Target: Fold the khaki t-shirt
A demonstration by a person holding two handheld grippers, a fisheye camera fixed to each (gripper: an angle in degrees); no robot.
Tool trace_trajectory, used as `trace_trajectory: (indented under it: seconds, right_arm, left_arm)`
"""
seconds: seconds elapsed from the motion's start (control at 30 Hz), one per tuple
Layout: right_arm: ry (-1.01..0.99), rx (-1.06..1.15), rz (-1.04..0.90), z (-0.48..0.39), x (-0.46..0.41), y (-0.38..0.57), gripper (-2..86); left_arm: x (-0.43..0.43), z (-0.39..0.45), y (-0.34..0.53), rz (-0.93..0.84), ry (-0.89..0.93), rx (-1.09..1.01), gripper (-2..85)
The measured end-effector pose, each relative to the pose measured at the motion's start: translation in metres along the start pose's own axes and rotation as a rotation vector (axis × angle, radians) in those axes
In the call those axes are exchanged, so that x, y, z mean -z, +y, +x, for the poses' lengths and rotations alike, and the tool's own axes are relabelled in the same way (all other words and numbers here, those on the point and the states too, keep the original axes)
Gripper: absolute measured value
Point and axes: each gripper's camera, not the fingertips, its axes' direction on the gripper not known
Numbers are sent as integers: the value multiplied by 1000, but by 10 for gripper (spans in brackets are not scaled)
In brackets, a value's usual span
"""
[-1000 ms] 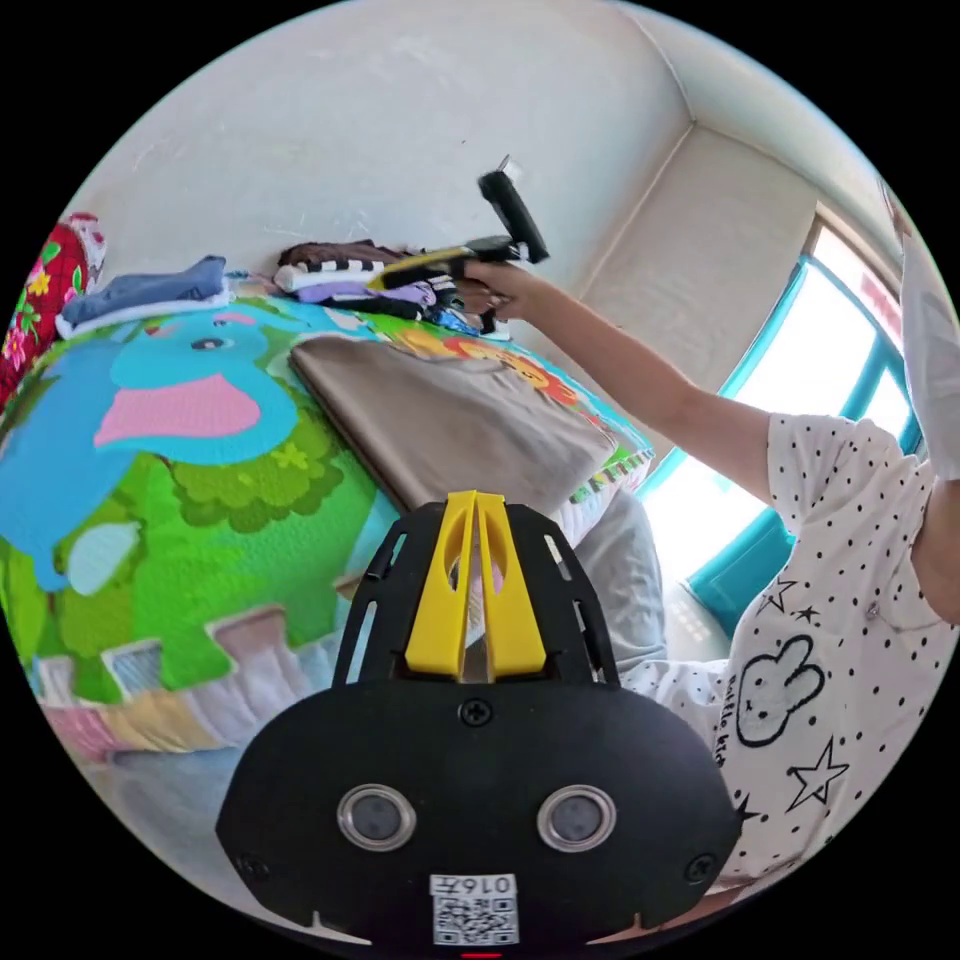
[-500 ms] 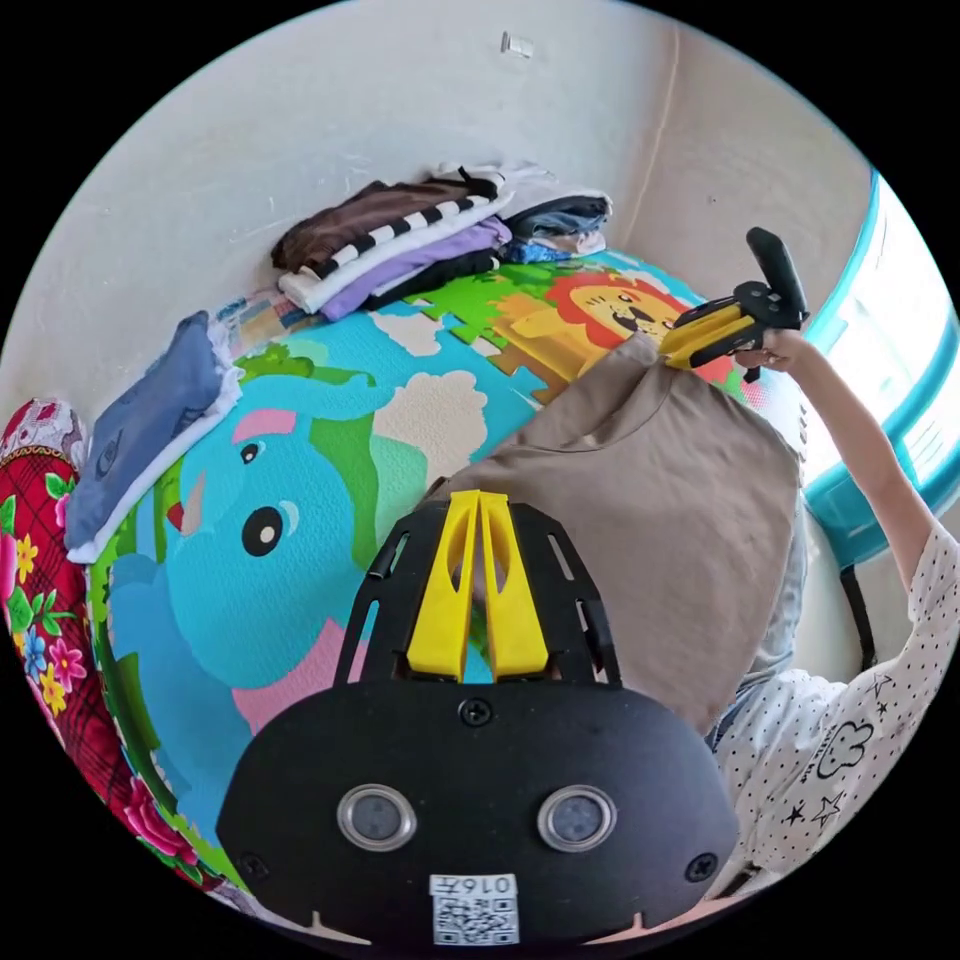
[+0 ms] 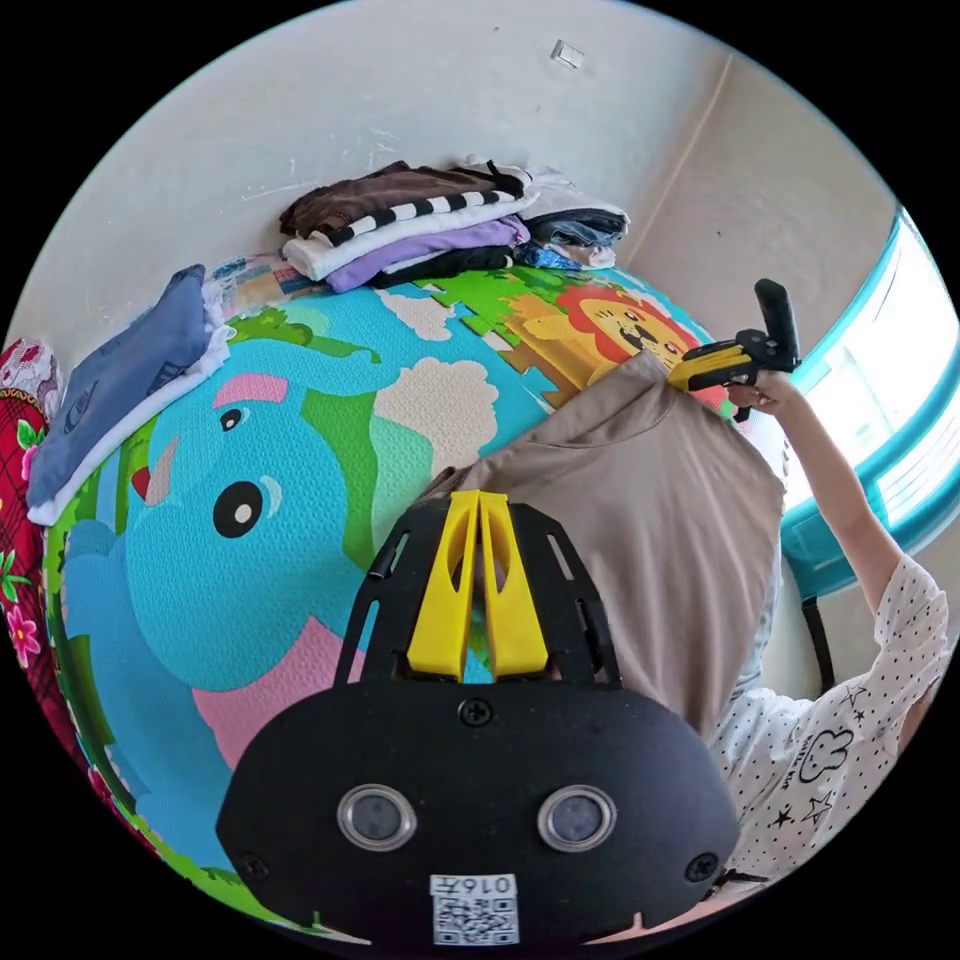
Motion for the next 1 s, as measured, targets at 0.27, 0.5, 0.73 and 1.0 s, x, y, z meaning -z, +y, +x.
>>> trace_trajectory:
  seconds: [0.27, 0.5, 0.73, 1.0]
  right_arm:
    - [-1, 34, 20, -40, 12, 36, 60]
    - [54, 37, 4, -80, -5, 68, 24]
    - [258, 195, 225, -245, 14, 122, 49]
    - [156, 417, 283, -470, -89, 162, 91]
  left_arm:
    - [4, -32, -19, -136, -50, 46, -10]
    - [19, -45, -22, 30, -256, 51, -10]
    - [52, -61, -7, 20, 52, 7, -9]
    - [60, -60, 23, -3, 194, 7, -7]
